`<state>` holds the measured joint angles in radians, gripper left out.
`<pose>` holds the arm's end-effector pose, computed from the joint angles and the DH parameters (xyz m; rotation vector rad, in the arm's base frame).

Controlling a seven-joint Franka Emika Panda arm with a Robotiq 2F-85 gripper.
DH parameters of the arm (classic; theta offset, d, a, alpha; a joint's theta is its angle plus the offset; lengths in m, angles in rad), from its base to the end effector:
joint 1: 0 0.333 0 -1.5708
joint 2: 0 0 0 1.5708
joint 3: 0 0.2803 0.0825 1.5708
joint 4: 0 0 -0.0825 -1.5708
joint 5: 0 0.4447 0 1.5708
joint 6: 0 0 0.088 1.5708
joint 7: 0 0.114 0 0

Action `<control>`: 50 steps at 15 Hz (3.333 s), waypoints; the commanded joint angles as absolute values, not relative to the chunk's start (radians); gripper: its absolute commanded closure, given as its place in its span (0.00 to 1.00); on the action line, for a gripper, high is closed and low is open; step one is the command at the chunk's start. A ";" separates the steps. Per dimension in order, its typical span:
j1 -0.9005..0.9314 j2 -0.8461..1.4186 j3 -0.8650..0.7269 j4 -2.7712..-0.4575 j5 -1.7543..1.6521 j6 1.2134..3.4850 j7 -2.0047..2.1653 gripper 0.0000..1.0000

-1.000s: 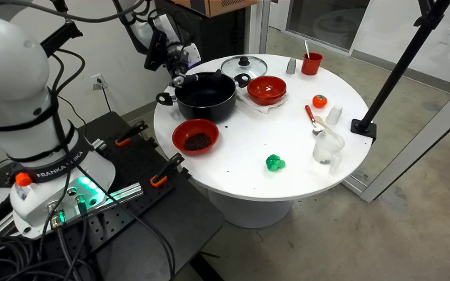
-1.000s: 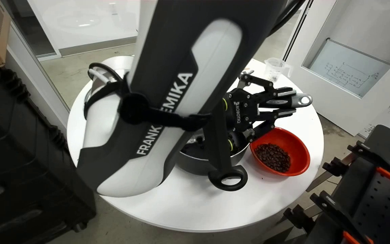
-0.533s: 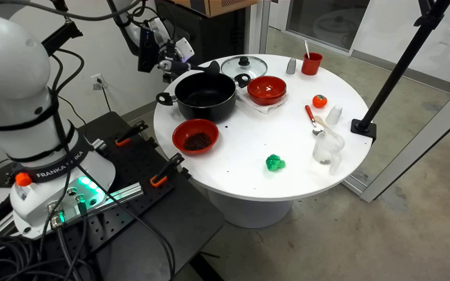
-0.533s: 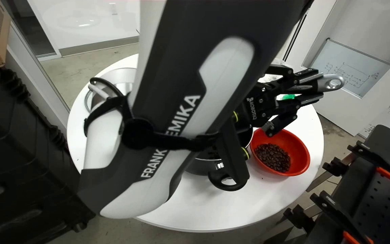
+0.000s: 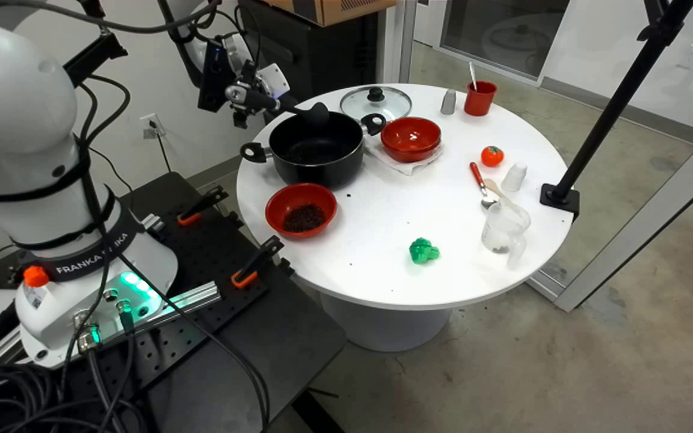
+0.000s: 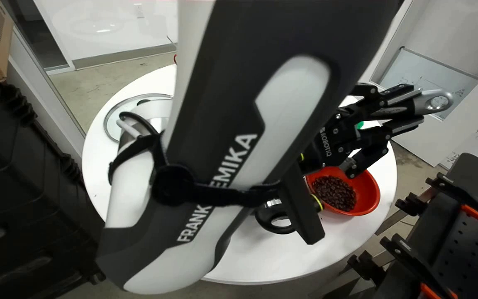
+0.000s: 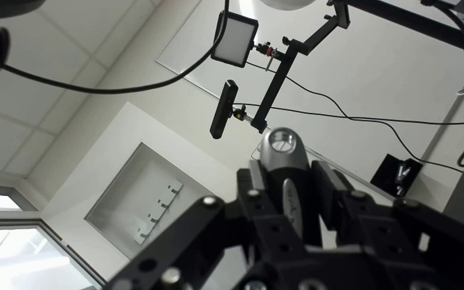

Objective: Mix the things in the pot with the spoon and then put the spoon back on the table

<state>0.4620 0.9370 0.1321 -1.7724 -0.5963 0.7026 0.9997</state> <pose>0.3837 0.1744 0.0368 1.1700 -0.0899 -0.8580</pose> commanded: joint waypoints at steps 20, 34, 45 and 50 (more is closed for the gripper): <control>-0.066 0.290 -0.044 -2.190 -0.639 1.739 0.359 0.92; -0.116 0.622 -0.116 -2.064 -0.465 1.959 0.100 0.92; -0.146 0.839 -0.098 -1.880 -0.311 1.977 -0.040 0.92; -0.175 0.923 -0.091 -1.782 -0.262 1.939 -0.145 0.92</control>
<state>-0.1516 0.8672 -0.1000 -1.8640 -0.3038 1.9825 -0.0708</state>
